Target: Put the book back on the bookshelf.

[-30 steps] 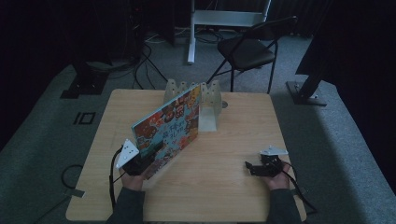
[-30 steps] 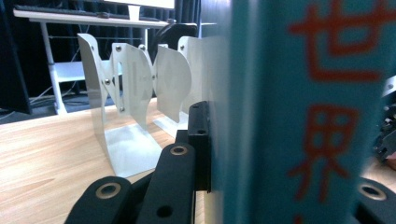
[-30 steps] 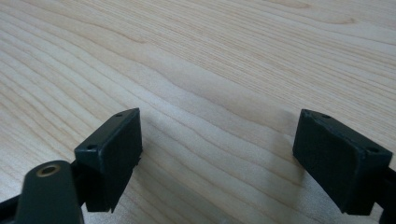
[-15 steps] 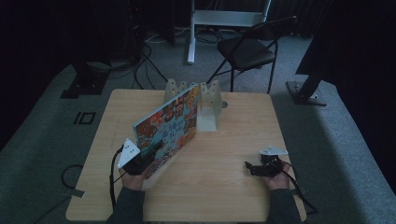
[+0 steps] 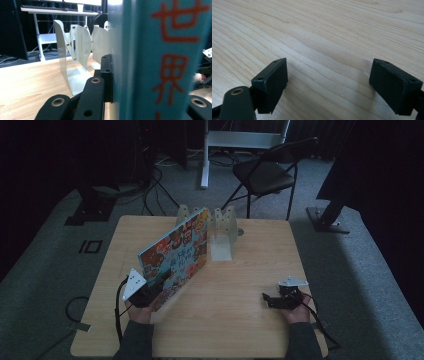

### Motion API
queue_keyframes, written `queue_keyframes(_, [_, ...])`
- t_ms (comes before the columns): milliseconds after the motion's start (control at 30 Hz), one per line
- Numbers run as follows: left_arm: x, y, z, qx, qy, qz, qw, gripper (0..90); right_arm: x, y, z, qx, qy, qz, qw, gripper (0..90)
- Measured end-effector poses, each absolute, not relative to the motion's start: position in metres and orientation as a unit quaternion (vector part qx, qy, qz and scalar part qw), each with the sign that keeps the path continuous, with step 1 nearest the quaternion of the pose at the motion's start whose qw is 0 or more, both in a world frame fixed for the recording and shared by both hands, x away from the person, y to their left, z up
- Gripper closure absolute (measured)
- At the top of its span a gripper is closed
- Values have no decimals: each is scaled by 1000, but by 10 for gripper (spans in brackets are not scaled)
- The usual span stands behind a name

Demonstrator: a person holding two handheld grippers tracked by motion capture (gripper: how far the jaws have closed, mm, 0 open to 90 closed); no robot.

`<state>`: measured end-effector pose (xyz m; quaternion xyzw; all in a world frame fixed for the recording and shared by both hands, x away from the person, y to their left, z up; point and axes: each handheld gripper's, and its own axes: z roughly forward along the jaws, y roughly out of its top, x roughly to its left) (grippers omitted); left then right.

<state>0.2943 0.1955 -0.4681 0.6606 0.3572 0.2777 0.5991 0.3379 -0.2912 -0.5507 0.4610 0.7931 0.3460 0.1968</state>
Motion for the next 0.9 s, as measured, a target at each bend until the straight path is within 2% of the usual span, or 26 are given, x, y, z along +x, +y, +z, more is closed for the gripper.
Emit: queue_keyframes(900, [295, 206, -468, 650, 376, 289, 594, 810, 338, -291, -551, 461, 793, 346, 197, 149])
